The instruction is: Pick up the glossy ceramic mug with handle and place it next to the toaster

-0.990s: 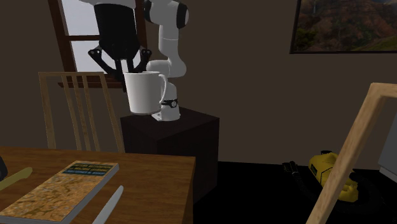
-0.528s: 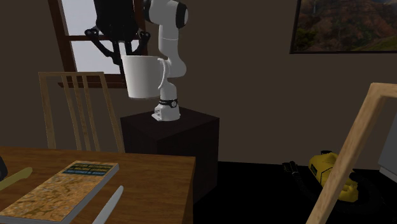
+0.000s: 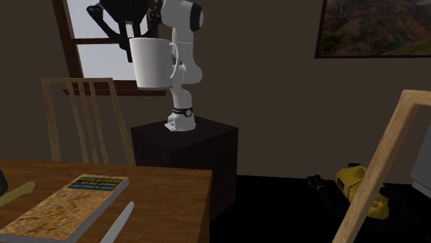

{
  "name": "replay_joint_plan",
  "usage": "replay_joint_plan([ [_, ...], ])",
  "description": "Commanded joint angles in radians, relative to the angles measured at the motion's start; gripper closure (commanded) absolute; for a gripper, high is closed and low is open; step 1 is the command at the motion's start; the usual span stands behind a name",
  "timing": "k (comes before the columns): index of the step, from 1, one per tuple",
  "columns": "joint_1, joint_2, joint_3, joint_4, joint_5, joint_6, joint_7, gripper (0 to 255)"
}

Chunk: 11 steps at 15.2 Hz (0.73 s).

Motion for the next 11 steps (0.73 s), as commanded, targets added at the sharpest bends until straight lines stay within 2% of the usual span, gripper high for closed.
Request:
replay_joint_plan([
  [1, -0.007, 0.006, 0.0, 0.038, 0.003, -0.032, 0.001, 255],
  [4, -0.018, 0.018, 0.0, 0.092, 0.008, -0.074, 0.002, 255],
  [11, -0.091, -0.052, -0.046, -0.017, -0.019, -0.039, -0.136, 255],
])
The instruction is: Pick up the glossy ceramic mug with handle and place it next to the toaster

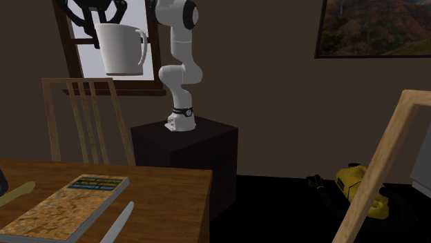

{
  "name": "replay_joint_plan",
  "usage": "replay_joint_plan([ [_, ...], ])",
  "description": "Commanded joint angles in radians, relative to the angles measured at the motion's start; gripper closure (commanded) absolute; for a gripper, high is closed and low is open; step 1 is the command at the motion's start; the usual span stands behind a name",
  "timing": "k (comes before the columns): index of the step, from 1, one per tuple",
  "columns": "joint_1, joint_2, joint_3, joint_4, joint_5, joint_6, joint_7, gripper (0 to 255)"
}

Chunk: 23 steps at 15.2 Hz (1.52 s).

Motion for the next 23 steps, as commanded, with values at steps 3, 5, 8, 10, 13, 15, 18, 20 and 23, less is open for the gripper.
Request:
replay_joint_plan([
  [3, -0.051, -0.014, -0.025, -0.039, -0.005, 0.021, -0.083, 255],
  [5, -0.08, -0.016, -0.038, -0.044, -0.005, 0.022, -0.126, 255],
  [8, -0.129, -0.009, -0.057, -0.038, 0.0, 0.019, -0.192, 255],
  [10, -0.166, 0.001, -0.068, -0.027, 0.006, 0.015, -0.236, 255],
  [13, -0.226, 0.026, -0.084, 0.003, 0.02, 0.003, -0.304, 255],
  [15, -0.27, 0.049, -0.092, 0.032, 0.033, -0.007, -0.349, 255],
  [18, -0.344, 0.093, -0.101, 0.092, 0.057, -0.03, -0.416, 255],
  [20, -0.358, 0.1, -0.102, 0.087, 0.06, -0.019, -0.432, 255],
  [23, -0.341, 0.087, -0.104, 0.025, 0.053, 0.029, -0.433, 255],
])
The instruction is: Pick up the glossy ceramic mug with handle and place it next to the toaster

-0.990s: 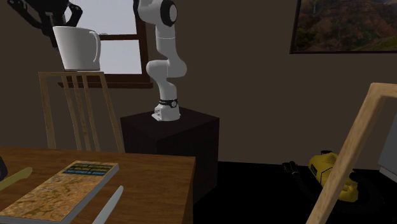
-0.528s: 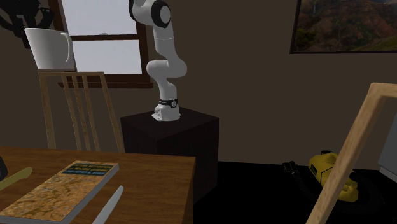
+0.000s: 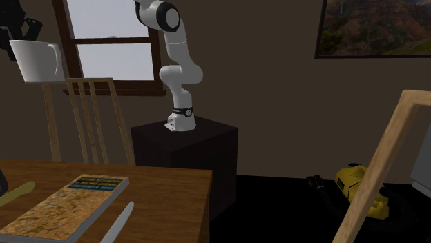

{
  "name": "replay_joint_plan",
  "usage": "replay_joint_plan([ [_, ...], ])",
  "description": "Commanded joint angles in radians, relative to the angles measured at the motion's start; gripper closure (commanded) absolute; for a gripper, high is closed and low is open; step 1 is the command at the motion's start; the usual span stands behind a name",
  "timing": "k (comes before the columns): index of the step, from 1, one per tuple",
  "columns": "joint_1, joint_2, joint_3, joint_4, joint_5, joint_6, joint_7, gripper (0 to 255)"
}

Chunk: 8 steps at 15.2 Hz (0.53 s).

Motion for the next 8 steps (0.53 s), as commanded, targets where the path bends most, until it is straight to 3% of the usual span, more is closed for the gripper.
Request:
replay_joint_plan([
  [1, 0.007, -0.005, 0.0, -0.032, -0.003, 0.027, -0.001, 255],
  [8, 0.032, -0.019, 0.0, -0.149, -0.009, 0.129, -0.004, 255],
])
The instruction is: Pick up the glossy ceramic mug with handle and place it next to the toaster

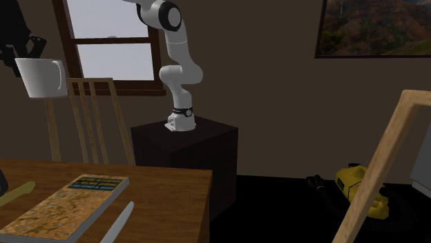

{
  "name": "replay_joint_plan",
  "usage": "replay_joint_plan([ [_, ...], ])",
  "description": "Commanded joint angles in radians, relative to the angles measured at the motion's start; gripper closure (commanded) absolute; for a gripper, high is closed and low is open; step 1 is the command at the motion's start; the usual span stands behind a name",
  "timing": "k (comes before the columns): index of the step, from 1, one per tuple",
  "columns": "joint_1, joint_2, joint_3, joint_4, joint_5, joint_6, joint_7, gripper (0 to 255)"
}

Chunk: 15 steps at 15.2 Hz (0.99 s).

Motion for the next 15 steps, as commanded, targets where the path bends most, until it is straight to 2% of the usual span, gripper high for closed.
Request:
replay_joint_plan([
  [1, 0.006, -0.001, 0.001, -0.03, 0.0, 0.029, -0.001, 255],
  [15, 0.024, 0.019, 0.013, -0.195, 0.018, 0.207, -0.016, 255],
])
